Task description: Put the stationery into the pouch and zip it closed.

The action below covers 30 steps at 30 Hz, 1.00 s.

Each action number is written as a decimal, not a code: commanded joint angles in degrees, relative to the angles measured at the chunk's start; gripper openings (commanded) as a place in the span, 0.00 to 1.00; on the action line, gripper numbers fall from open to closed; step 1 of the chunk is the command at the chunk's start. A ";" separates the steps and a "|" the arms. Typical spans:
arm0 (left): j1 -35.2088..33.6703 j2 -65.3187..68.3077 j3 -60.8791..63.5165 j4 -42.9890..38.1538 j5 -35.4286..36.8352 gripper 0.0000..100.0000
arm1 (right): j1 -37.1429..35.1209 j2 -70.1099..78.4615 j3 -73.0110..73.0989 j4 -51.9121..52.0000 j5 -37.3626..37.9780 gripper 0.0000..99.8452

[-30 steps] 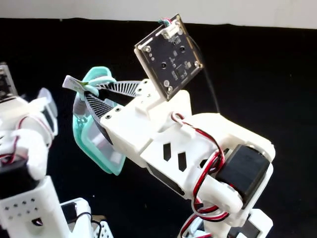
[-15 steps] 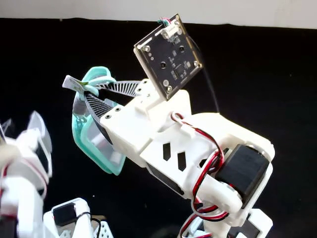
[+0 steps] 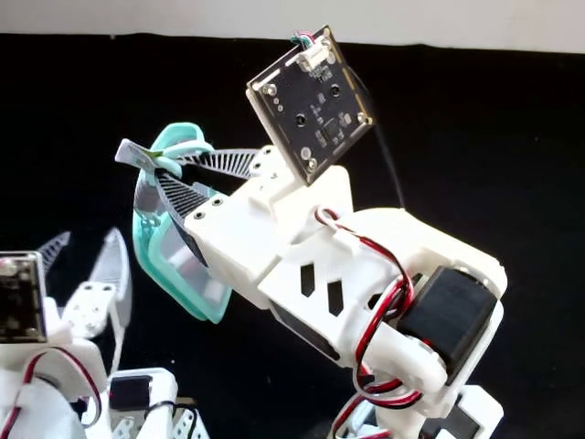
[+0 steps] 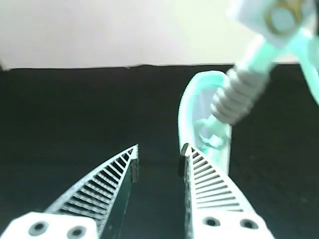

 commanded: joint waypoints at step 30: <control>14.29 -2.15 15.25 -0.26 -0.53 0.16 | -0.31 0.48 -1.36 -0.75 -0.53 0.01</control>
